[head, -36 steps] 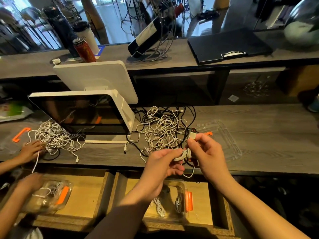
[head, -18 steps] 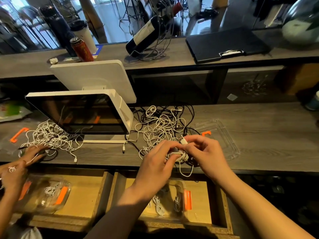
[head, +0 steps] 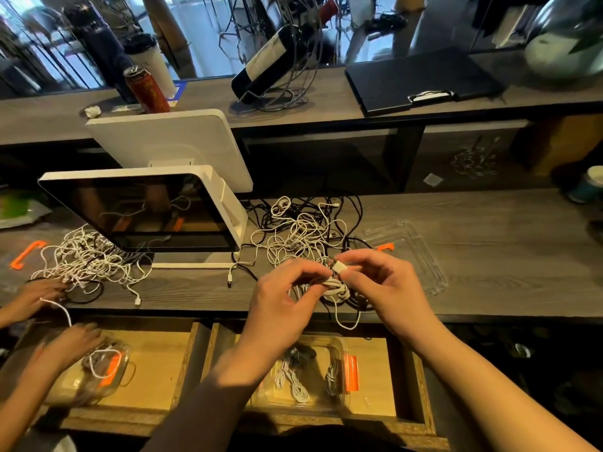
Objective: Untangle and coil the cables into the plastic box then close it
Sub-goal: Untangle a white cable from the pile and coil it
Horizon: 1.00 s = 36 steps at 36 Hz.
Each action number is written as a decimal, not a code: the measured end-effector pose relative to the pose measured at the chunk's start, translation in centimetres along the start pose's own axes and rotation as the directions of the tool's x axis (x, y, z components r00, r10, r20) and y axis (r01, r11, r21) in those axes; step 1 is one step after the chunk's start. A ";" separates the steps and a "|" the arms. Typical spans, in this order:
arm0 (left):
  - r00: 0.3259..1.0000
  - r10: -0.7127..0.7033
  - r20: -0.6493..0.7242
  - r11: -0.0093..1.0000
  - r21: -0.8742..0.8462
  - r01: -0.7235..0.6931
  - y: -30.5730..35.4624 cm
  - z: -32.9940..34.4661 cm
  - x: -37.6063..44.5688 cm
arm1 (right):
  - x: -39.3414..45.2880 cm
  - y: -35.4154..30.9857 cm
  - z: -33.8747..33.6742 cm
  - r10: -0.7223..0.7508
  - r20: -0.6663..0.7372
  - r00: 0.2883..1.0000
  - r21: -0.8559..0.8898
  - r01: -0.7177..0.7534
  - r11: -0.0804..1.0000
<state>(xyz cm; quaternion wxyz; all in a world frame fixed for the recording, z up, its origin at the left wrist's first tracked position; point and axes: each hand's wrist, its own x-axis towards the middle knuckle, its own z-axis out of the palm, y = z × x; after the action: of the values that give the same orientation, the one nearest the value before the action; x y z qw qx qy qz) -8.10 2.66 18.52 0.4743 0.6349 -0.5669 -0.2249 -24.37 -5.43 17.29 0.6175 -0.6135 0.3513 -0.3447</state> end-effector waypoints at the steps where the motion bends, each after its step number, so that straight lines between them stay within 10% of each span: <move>1: 0.997 0.072 -0.019 0.996 0.052 -0.071 -0.2 0.0 -0.1 | 0.0 0.0 0.0 0.006 0.001 1.000 0.005 -0.006 1.000; 15: 0.948 0.255 -0.190 0.960 0.169 -0.224 -2.0 0.6 -0.8 | 1.2 -0.5 0.4 0.035 0.051 0.998 -0.028 -0.033 0.999; 36: 0.982 -0.188 0.010 0.981 -0.045 0.189 -2.7 0.0 0.3 | 2.4 0.0 -0.5 0.231 0.171 0.958 -0.072 -0.221 0.973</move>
<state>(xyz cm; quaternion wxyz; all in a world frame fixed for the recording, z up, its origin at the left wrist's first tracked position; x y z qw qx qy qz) -6.70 2.10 16.31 0.4635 0.6740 -0.5004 -0.2837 -23.51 -7.73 17.23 0.6655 -0.6135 0.3715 -0.2065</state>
